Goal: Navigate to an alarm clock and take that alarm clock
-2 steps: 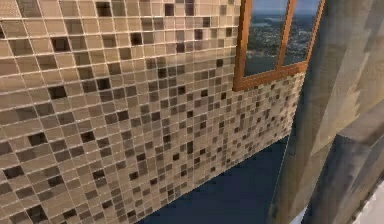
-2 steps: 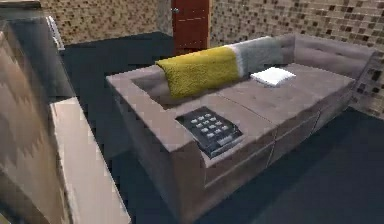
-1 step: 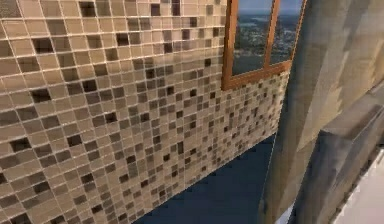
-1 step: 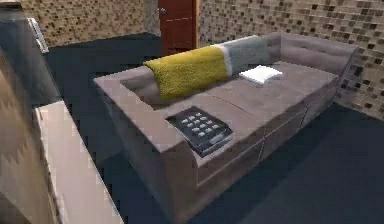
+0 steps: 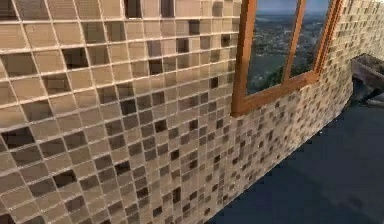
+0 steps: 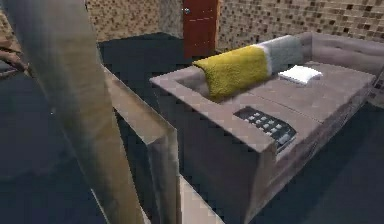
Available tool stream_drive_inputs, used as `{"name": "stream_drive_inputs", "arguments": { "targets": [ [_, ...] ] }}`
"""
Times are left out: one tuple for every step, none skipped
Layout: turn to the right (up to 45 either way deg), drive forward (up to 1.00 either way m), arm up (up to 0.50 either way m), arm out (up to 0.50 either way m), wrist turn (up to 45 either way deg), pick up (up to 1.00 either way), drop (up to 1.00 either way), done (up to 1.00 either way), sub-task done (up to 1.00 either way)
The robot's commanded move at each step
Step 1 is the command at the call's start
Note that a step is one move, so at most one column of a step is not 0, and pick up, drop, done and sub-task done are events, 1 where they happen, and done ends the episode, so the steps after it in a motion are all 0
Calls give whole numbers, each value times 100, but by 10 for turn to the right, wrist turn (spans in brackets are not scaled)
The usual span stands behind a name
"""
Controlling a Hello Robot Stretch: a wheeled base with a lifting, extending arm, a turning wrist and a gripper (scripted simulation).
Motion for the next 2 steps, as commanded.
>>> {"name": "stream_drive_inputs", "arguments": {
  "targets": [
    [90,0,0,0,0,0,0,0,0],
    [0,20,0,0,0,0,0,0,0]
  ]
}}
